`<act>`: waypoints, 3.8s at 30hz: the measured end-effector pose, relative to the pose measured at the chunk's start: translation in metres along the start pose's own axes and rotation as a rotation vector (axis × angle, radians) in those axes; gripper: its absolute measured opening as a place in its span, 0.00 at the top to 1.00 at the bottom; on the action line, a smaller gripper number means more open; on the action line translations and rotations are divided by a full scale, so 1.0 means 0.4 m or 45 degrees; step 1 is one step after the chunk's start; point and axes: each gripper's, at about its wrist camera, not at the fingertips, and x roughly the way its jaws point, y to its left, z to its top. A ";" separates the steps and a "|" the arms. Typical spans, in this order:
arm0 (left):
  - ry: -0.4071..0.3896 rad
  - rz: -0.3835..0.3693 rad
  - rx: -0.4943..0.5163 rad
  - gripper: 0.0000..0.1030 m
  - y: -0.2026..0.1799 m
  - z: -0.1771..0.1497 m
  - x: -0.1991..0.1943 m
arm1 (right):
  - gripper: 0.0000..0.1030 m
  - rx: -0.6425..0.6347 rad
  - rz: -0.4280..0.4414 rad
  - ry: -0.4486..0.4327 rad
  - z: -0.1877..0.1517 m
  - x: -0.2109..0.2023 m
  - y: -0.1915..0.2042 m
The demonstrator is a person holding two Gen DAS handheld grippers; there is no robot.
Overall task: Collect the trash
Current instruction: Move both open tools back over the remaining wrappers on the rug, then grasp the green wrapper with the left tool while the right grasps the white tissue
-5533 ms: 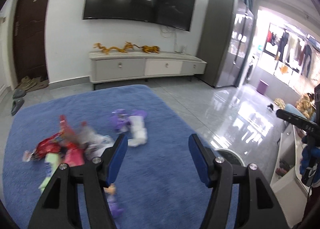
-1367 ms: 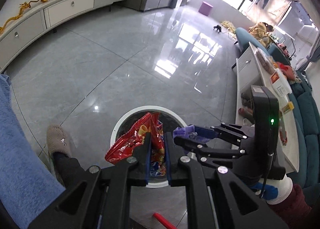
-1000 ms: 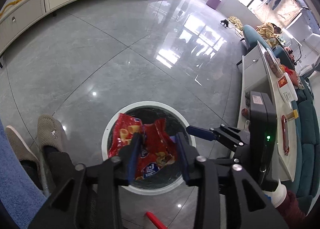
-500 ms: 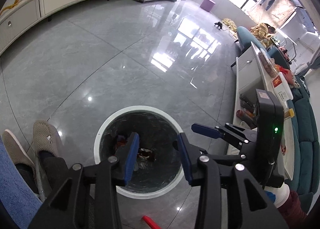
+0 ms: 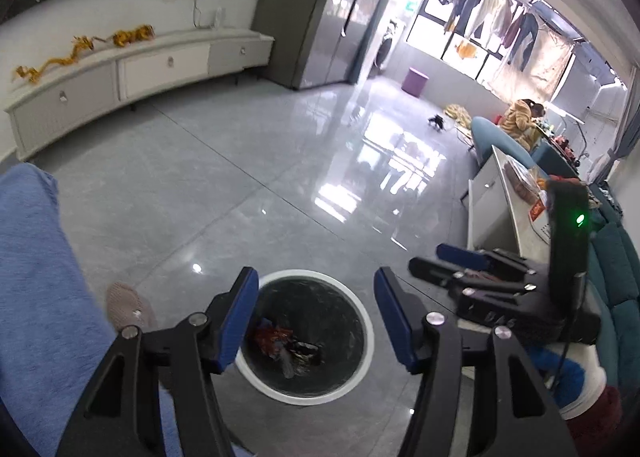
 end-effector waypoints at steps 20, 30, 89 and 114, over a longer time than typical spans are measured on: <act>-0.420 0.311 -0.053 0.44 0.151 -0.150 -0.529 | 0.47 -0.279 0.263 -0.360 0.062 -0.314 0.417; -0.524 0.510 -0.065 0.44 0.227 -0.226 -0.736 | 0.47 -0.379 0.424 -0.487 0.038 -0.444 0.552; -0.071 0.474 -0.354 0.57 0.806 -0.630 -0.660 | 0.82 -0.650 0.556 0.286 -0.033 0.301 1.104; -0.366 0.454 -0.104 0.60 0.487 -0.397 -0.772 | 0.83 -0.503 0.525 -0.147 0.042 -0.097 0.749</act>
